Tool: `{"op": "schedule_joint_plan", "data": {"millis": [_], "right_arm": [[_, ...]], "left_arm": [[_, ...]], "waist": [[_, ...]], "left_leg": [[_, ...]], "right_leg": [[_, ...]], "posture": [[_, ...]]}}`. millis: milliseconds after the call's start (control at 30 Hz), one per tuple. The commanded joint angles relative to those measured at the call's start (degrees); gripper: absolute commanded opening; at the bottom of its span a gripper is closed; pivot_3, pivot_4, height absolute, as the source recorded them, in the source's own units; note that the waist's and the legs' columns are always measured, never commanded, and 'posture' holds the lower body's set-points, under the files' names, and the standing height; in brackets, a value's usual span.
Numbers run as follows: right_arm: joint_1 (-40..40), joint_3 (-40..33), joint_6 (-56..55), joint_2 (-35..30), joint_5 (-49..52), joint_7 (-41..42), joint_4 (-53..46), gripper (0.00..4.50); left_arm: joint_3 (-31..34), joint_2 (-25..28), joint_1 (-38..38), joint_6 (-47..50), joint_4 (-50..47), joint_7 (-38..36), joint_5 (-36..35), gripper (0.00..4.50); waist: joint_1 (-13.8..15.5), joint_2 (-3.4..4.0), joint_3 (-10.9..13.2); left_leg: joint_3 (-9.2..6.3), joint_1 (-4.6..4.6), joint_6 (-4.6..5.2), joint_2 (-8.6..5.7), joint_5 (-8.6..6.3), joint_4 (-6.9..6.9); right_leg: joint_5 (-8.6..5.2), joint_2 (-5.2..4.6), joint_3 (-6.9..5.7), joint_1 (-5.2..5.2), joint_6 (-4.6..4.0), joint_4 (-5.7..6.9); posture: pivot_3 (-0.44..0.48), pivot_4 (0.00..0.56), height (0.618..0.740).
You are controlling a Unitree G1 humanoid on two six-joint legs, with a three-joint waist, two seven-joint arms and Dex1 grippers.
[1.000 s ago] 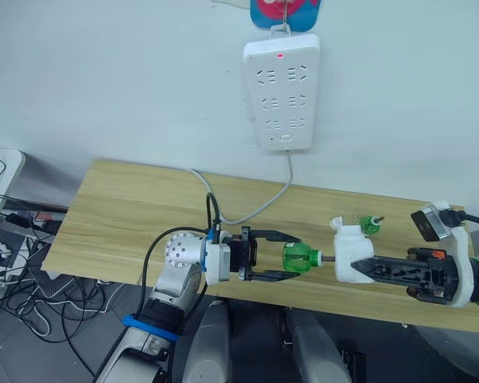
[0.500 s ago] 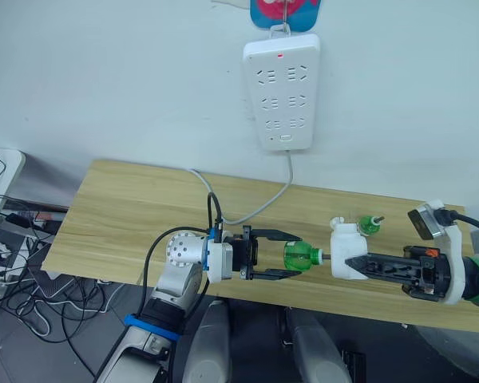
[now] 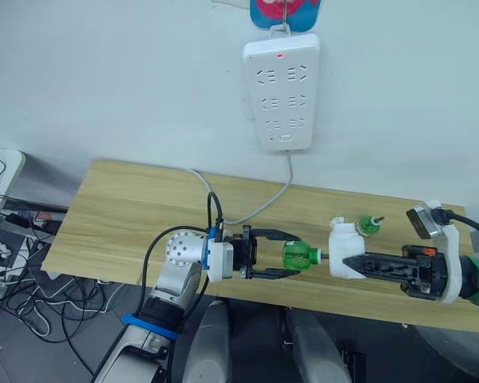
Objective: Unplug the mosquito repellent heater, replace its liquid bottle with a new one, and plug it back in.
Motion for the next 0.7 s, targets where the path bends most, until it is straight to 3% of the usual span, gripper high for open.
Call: {"op": "schedule_joint_plan", "data": {"millis": [33,700], "right_arm": [[-0.88,1.66,-1.41,0.81,1.50,-2.05,-3.32,2.93],[-4.00,3.90,-0.73,-0.51,1.50,0.28,-3.97,2.93]], "left_arm": [[-2.36,-1.24,-0.13,-0.23,-2.26,-0.30,0.17,2.24],[-2.74,-2.31,-1.13,-1.06,-0.83,-1.66,-0.04,2.24]], "waist": [[0.01,0.00,0.00],[-0.01,0.01,-0.01]], "left_leg": [[-0.01,0.00,0.00,0.00,0.00,0.01],[-0.02,0.00,-0.01,0.00,0.01,0.03]], "right_leg": [[0.00,0.00,-0.01,0.00,0.00,0.01],[0.00,0.00,-0.03,0.00,-0.01,0.04]], "posture": [[0.109,0.361,0.740],[0.101,0.364,0.740]]}}
